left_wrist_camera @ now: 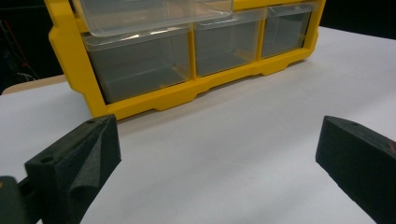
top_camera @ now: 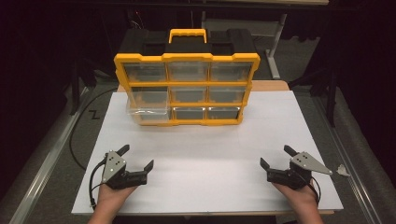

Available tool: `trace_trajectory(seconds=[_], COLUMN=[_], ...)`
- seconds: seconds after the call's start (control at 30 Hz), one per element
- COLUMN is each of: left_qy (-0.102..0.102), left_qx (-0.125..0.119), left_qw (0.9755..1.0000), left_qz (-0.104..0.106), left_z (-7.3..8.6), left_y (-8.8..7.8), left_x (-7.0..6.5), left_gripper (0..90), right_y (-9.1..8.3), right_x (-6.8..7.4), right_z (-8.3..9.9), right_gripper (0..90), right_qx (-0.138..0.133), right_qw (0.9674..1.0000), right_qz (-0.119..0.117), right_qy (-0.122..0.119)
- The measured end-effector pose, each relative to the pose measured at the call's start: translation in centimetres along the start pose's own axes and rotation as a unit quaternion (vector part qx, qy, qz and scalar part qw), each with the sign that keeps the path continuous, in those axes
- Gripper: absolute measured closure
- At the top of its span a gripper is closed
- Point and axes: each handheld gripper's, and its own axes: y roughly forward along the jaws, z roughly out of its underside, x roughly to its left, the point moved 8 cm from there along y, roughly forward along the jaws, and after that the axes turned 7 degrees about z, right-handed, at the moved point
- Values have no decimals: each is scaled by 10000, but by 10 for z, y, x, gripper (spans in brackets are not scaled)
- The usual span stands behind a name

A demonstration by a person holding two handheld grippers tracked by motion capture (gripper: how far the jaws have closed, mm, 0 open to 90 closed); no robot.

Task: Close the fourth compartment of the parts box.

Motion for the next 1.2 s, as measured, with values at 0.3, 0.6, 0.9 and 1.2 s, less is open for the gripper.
trace_trajectory(seconds=[0.3,0.6,0.9,1.2], left_qy=[-139,-162,-214,-202], left_qx=[-67,-48,-68,-158], left_qw=[9999,9999,9997,9996], left_qz=[-24,-6,28,94], left_z=[0,1,0,-1], left_y=[-2,-1,-2,-2], left_x=[3,4,4,2], left_gripper=[8,8,8,9], right_y=[-1,0,0,0], right_x=[-1,-1,-2,-3], right_z=[0,1,0,0], right_gripper=[7,7,7,7], right_qx=[-13,2,0,2], right_qw=[10000,10000,10000,9999], right_qz=[44,60,85,153], right_qy=[-3,-61,15,4])
